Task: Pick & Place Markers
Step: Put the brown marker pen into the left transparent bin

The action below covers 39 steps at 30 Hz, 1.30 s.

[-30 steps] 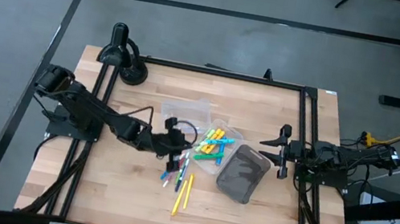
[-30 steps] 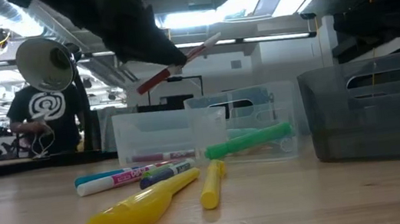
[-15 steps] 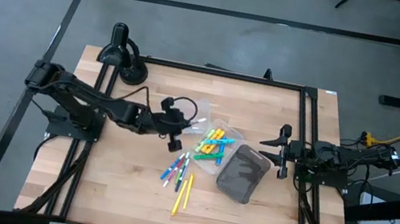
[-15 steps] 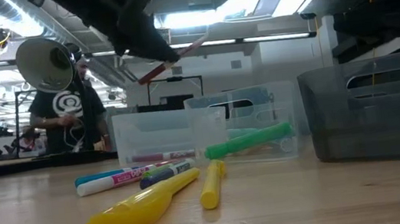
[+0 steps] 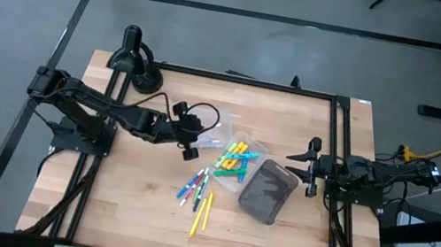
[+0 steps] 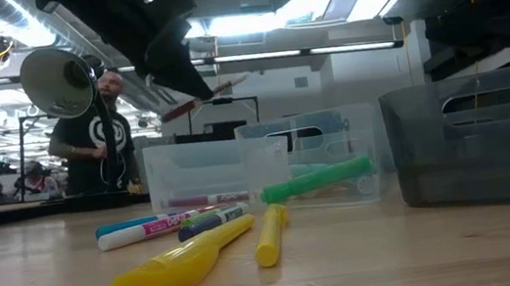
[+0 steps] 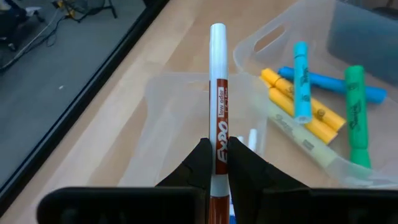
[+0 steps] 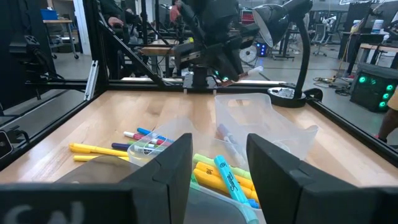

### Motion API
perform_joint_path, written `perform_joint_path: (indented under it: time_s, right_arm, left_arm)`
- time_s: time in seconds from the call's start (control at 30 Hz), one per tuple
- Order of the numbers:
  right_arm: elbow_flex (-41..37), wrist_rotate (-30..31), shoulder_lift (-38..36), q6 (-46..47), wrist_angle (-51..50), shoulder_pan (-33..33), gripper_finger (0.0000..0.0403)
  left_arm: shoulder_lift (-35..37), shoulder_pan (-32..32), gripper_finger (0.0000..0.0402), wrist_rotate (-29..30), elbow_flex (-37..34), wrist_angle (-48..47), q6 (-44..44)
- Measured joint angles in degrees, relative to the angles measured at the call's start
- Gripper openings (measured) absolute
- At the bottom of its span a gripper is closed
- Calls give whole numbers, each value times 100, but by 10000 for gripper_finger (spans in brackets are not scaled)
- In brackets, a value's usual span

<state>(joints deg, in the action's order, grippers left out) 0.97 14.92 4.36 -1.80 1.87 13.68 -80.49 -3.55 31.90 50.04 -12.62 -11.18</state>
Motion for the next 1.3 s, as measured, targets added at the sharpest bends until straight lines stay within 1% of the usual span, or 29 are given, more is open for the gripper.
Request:
perform_joint_path:
  time_s: [0.13, 0.33, 1.0, 1.3]
  right_arm:
    - [0, 0, -2, 0, 0, -1, 152]
    - [0, 0, -1, 0, 0, 1, 152]
    - [0, 0, 0, 0, 0, 0, 152]
    - [0, 0, 0, 0, 0, 0, 152]
  left_arm:
    - [0, 138, 27, -157, 0, -150, -2]
    - [0, 268, 27, -160, 0, -161, -3]
    - [-2, 272, 27, -104, 0, -155, -6]
    - [-4, 370, 27, -123, 0, -139, -9]
